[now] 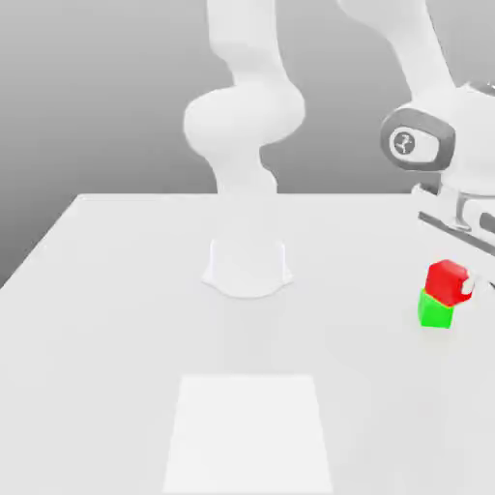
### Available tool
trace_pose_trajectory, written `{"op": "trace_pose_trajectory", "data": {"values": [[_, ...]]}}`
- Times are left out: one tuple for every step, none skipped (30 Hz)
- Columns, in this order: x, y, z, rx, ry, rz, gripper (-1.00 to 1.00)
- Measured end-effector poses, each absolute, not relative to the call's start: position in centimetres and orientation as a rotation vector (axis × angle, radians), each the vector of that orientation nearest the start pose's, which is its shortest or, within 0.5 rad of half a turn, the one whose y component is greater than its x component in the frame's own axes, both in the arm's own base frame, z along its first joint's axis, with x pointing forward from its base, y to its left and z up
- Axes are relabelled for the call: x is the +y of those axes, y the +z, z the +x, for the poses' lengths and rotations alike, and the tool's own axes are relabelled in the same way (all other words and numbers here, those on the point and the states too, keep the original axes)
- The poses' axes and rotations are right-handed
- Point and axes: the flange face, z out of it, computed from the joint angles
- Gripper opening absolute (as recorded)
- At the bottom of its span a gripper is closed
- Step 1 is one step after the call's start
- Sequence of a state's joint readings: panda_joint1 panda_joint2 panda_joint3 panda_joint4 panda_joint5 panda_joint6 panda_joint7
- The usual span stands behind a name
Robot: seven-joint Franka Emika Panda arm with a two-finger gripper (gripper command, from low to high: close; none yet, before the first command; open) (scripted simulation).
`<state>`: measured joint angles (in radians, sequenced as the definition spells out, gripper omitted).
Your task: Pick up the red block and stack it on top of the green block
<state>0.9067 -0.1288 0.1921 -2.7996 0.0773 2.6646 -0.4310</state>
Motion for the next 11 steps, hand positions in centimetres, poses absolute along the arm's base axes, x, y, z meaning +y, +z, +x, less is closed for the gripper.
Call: {"op": "trace_pose_trajectory", "data": {"values": [[33.7,24.5,15.7,-2.158,0.011,-2.277,-1.00],[34.0,24.2,14.6,-2.198,0.007,-2.241,-1.00],[34.1,23.6,14.0,-2.218,0.005,-2.223,-1.00],[34.3,22.8,13.8,-2.228,0.004,-2.213,-1.00],[34.3,21.9,13.6,-2.234,0.004,-2.208,-1.00],[34.3,21.0,13.6,-2.234,0.003,-2.208,-1.00],[34.3,20.0,13.6,-2.236,0.003,-2.207,-1.00],[34.2,19.1,13.6,-2.235,0.003,-2.209,-1.00],[34.2,18.4,13.6,-2.236,0.002,-2.208,1.00],[34.2,18.4,13.6,-2.236,0.002,-2.209,1.00],[34.2,18.4,13.6,-2.236,0.002,-2.209,1.00]]}}
